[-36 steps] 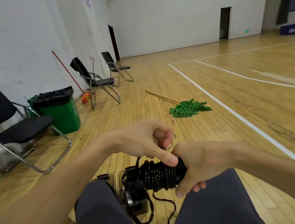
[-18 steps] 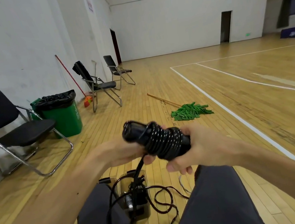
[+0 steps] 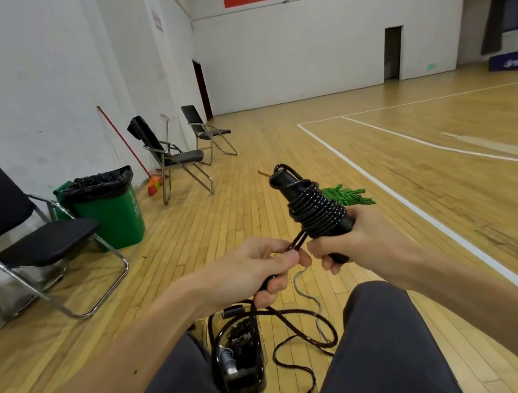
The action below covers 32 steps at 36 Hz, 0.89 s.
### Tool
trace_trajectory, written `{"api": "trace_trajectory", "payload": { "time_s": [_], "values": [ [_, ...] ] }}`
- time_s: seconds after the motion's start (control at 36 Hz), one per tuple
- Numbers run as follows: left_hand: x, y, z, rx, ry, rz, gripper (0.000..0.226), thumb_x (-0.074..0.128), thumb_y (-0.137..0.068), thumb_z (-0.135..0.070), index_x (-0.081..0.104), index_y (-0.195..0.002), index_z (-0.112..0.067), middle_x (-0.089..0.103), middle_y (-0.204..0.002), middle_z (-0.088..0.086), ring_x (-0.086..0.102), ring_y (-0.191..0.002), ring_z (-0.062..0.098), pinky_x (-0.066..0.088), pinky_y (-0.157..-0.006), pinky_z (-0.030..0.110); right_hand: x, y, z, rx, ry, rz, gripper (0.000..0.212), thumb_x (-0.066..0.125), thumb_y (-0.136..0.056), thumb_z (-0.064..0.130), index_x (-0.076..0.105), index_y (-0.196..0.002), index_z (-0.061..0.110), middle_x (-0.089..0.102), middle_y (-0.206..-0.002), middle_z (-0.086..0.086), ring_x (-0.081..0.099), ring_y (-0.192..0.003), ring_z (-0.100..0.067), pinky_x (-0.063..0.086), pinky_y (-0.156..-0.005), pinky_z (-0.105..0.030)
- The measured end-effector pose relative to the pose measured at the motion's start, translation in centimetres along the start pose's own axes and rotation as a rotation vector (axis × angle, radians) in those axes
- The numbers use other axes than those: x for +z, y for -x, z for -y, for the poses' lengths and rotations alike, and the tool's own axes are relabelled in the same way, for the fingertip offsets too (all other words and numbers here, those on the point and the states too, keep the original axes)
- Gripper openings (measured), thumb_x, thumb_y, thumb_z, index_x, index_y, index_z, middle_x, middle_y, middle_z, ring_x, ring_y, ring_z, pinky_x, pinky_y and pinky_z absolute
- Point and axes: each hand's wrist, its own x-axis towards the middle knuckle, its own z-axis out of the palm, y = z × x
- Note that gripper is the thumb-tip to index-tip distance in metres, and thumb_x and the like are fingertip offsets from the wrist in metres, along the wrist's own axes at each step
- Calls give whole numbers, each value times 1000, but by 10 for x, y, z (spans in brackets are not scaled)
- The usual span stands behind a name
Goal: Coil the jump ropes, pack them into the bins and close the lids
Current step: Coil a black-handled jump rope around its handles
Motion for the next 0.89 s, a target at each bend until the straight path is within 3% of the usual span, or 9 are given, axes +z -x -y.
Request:
{"api": "trace_trajectory", "payload": {
  "time_s": [0.19,0.42,0.56,0.69,0.81,0.89],
  "values": [
    [-1,-1,3,-65,-50,5,24,54,-103,-27,58,-125,-17,45,-62,-8,45,-54,7,46,-61,19,-8,-10,-13,43,55,-79,21,76,-79,-7,63,-94,-2,66,-64,-3,64,-56,-18,56,-54,-27],
    [1,-5,3,-96,-260,-54,18,56,-102,-26,59,-119,-19,52,-63,-8,55,-55,6,50,-63,21,-14,-22,-26,44,198,-134,24,80,-79,1,64,-97,-3,69,-73,-15,67,-61,-25,60,-64,-42],
    [6,-4,-7,-50,-653,-121,22,51,-104,-31,59,-120,-19,57,-67,-6,54,-51,3,50,-58,21,-10,-26,-29,84,315,-87,24,81,-80,5,65,-95,-2,69,-69,-13,66,-56,-20,59,-56,-33],
    [-1,-5,-25,-14,-1061,-157,25,47,-105,-34,65,-111,-17,63,-81,-2,58,-68,14,51,-67,32,-10,-26,-23,177,386,12,21,79,-82,6,65,-93,-4,67,-65,-10,62,-52,-18,54,-51,-28],
    [-1,-6,-37,92,-1314,-163,25,47,-104,-34,64,-115,-19,52,-75,-11,54,-67,8,47,-63,23,-10,-22,-17,271,446,130,23,77,-83,5,64,-98,-7,66,-65,-9,61,-51,-19,53,-50,-27],
    [0,-8,-41,183,-1433,-142,24,47,-105,-34,60,-119,-19,52,-86,-8,56,-78,12,45,-68,23,-9,-18,-13,337,523,226,24,75,-84,5,66,-100,-11,65,-64,-8,59,-50,-17,54,-51,-26]
  ]
}}
